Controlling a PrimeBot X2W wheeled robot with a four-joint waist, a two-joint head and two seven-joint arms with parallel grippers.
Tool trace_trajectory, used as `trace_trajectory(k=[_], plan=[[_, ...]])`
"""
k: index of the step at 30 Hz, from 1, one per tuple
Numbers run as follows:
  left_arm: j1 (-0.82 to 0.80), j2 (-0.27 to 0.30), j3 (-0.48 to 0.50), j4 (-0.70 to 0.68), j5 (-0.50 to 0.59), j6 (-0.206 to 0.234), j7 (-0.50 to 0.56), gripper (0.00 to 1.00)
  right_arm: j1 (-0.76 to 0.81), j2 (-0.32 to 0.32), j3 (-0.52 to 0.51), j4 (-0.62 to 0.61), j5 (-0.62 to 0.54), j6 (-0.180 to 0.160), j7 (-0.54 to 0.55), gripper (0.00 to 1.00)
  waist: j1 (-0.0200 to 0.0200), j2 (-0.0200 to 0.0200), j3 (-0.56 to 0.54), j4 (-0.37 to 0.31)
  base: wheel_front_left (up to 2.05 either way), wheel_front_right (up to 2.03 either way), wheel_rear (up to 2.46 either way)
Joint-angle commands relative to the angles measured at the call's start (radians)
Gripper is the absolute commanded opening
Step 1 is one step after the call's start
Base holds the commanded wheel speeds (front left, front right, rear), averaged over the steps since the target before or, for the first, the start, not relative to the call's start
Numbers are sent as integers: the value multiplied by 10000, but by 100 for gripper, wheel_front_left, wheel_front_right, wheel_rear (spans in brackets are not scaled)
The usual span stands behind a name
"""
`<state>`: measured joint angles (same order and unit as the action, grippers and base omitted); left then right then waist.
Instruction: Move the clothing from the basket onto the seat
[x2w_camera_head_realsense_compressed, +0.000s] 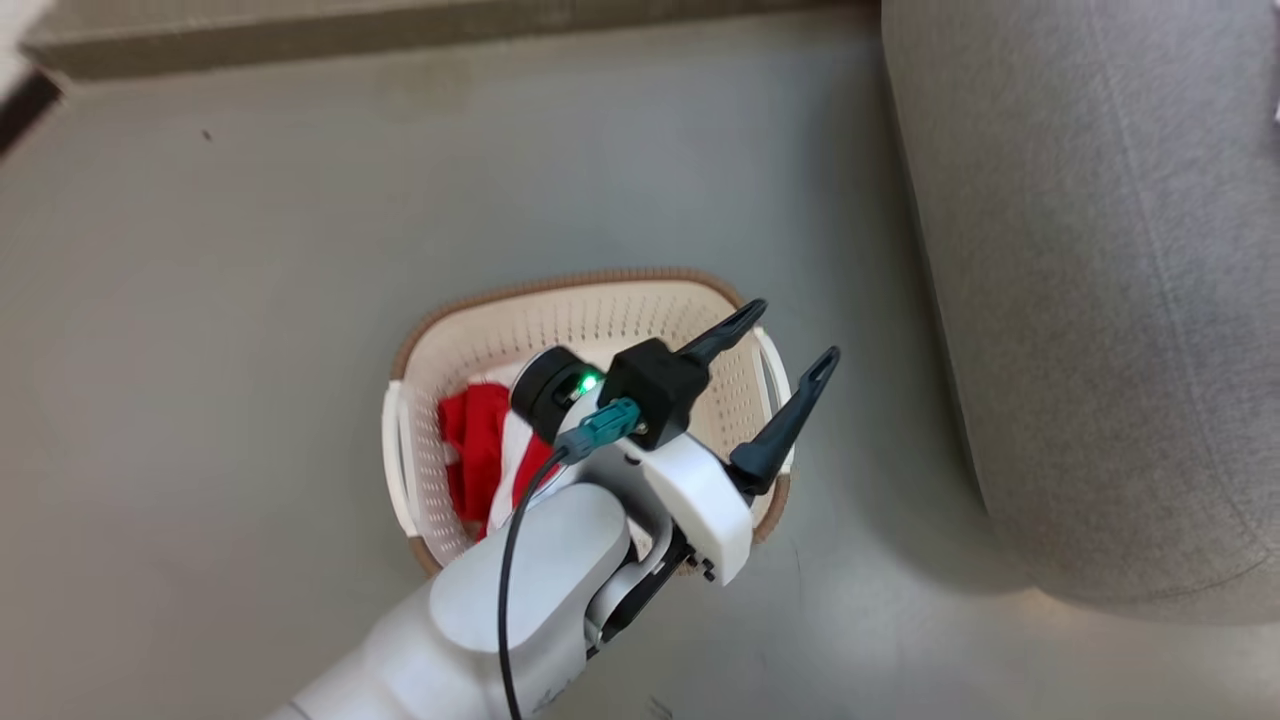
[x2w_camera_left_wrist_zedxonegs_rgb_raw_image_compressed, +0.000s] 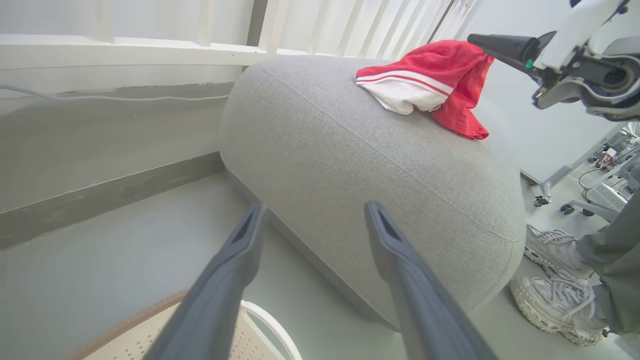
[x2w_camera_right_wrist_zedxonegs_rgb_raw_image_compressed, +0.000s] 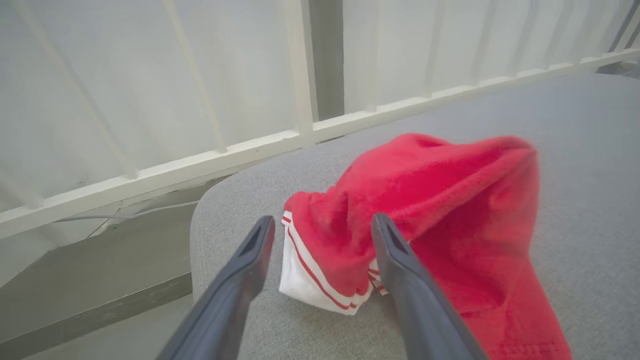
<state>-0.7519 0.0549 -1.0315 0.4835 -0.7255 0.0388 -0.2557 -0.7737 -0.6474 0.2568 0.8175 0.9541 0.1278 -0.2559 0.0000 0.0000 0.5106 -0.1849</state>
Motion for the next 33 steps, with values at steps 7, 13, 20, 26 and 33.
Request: trace_trajectory(k=[7,13,20,26,33], plan=[[1006,-47,1246,-162,437,-136,-61,100,1546,-39,-389,-1478,-937,29,-58,100,0,0,-1450,408,0,0,0],[1894,-47,2254,-154,889,-215,-61,100,2384,343,-774,-2311,-1356,29,-58,100,0,0,-2434,828,0,0,0],[2877,-47,3628,-29,1518,-356,-61,100,3091,880,-658,-3161,-2016,29,-58,100,0,0,-3499,1183,0,0,0],[3540,-37,5111,87,2208,-333,-61,100,3553,1311,-326,-3577,-2524,29,-58,100,0,0,-4271,1472,0,0,0],[4354,199,6741,-5,2887,-232,-61,100,4062,1668,-17,-3780,-2946,29,-58,100,0,0,-4953,1729,0,0,0]])
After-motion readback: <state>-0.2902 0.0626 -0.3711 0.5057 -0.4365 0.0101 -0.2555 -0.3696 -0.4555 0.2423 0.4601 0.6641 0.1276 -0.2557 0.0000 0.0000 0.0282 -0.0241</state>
